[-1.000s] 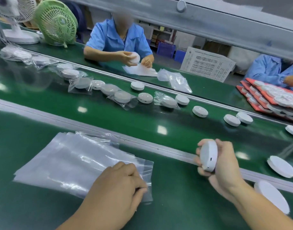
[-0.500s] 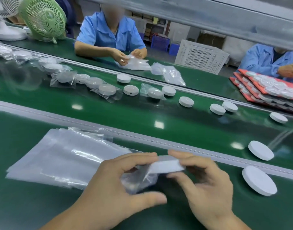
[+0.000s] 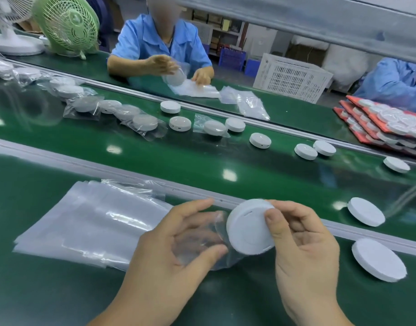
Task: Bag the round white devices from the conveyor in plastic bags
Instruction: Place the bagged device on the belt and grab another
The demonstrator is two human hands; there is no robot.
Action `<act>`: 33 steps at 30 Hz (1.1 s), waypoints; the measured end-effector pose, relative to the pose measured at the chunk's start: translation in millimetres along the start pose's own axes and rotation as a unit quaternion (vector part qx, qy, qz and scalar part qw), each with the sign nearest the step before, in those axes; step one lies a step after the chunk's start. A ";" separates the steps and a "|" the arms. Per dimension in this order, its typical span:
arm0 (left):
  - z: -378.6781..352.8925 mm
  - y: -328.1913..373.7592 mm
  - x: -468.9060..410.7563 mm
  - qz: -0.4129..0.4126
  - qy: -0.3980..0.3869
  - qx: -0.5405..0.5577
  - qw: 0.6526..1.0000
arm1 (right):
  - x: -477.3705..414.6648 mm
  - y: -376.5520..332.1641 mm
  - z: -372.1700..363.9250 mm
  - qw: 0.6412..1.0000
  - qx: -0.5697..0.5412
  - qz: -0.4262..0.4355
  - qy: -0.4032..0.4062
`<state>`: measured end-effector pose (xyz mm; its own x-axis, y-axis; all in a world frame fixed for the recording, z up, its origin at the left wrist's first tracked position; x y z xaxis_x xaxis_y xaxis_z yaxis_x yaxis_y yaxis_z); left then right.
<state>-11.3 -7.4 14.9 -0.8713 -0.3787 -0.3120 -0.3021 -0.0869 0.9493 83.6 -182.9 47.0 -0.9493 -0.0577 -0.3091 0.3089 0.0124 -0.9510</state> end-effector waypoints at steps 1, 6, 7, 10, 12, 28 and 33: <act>-1.9 -0.4 0.2 0.002 -0.008 -0.008 1.000 | 0.8 2.1 -0.6 1.000 0.001 -0.008 -0.002; -14.0 -6.6 3.2 0.041 -0.055 -0.005 0.998 | 12.6 7.7 -9.1 0.999 -0.027 -0.021 -0.017; -14.3 -6.7 3.5 0.043 -0.057 -0.016 0.997 | 13.7 7.5 -9.7 0.999 -0.032 -0.019 -0.012; -11.8 -5.6 3.4 0.050 -0.048 -0.031 0.997 | 14.1 3.9 -7.6 0.999 -0.035 -0.004 0.015; -10.8 -4.5 3.2 0.057 -0.042 -0.035 0.997 | 12.5 -1.6 -3.6 0.999 -0.022 0.025 0.030; -18.0 -2.2 5.6 0.151 -0.045 0.059 0.986 | 11.4 4.3 -5.6 0.997 -0.044 -0.069 -0.002; -26.2 1.3 8.9 0.177 -0.146 0.026 0.973 | 12.5 13.9 -6.8 0.991 -0.031 -0.127 -0.010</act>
<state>-9.3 -35.0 14.3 -0.9948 -0.0976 0.0286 0.0236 0.0512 0.9984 75.6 -176.7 29.9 -0.9944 -0.0861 -0.0608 0.0561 0.0559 -0.9969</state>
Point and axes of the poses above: each hand's wrist, its own x-axis away from the middle knuckle, its own z-axis out of the back of the hand, y = z × x, the point moved 6 cm from there along -x, towards the middle knuckle, and after that the axes turned 12 degrees about x, right-handed, at the moved point
